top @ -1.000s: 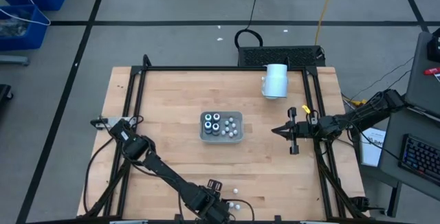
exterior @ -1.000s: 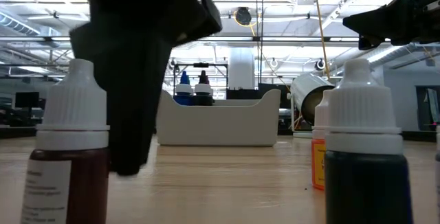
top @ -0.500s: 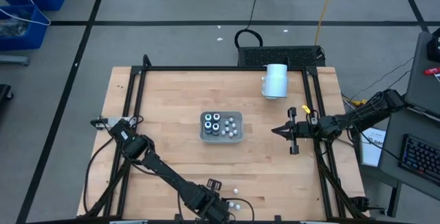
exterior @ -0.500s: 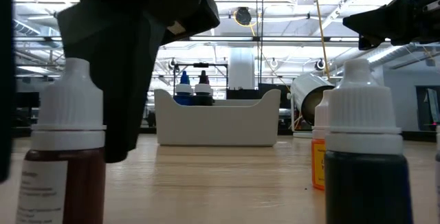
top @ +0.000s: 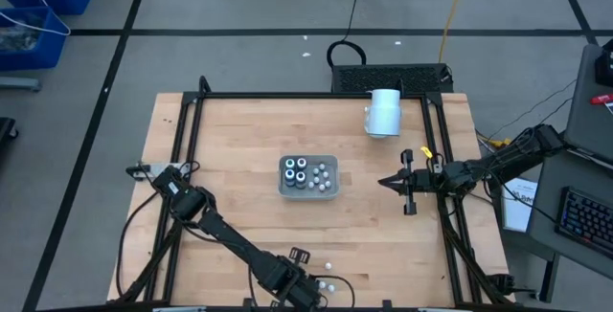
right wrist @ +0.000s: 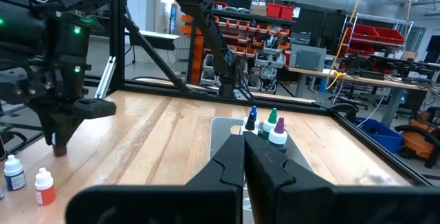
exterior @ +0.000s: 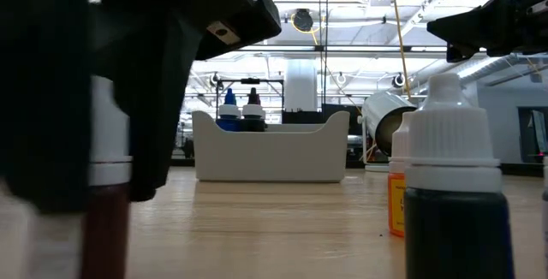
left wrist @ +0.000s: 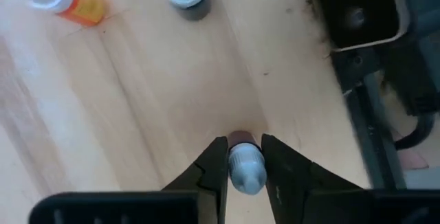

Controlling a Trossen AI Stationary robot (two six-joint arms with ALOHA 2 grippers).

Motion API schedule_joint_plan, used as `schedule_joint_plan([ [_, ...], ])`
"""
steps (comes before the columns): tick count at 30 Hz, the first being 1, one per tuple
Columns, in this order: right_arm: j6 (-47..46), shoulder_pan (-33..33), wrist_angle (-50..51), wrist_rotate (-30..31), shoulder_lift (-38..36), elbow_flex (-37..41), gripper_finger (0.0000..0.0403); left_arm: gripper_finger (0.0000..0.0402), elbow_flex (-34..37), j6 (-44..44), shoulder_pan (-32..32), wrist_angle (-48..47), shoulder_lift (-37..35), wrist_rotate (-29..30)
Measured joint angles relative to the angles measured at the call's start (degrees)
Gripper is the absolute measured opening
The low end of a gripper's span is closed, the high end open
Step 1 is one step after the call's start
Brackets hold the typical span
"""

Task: Pick & Place food coloring
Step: Put the small red food coloring bottle into the gray bin

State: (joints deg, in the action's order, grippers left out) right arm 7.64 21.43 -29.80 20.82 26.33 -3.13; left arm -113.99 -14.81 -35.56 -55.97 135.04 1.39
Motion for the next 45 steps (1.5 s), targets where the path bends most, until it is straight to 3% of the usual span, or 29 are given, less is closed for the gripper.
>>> schedule_joint_plan([
  [11, -1.0, 0.0, 0.1, 0.0, 0.0, 0.0, 0.0000, 0.0073, 0.0, 11.7, 7.7, -4.7, -9.0, 6.3],
  [17, -2.5, 0.0, 1.3, 0.0, 0.0, 0.0, 0.0000, 0.0079, 0.0, 21.6, 16.3, -4.1, -13.3, 7.7],
  [28, -0.1, 0.0, 1.6, 0.2, 0.0, 0.0, 0.0000, 0.0079, 0.0, 34.9, 33.0, -3.3, -13.9, 7.8],
  [36, 6.2, -0.1, 0.1, 0.2, 0.0, 0.0, 0.0000, 0.0078, 0.0, 45.6, 35.5, 3.5, -13.5, 7.5],
  [42, 9.9, -0.1, -0.6, 0.3, 0.0, 0.0, 0.0000, 0.0079, 0.0, 48.7, 36.6, 3.9, -11.1, 2.8],
  [45, 12.4, -0.1, -1.8, 0.3, 0.0, 0.0, 0.0000, 0.0079, 0.0, 49.1, 37.3, 3.4, -9.4, 3.7],
])
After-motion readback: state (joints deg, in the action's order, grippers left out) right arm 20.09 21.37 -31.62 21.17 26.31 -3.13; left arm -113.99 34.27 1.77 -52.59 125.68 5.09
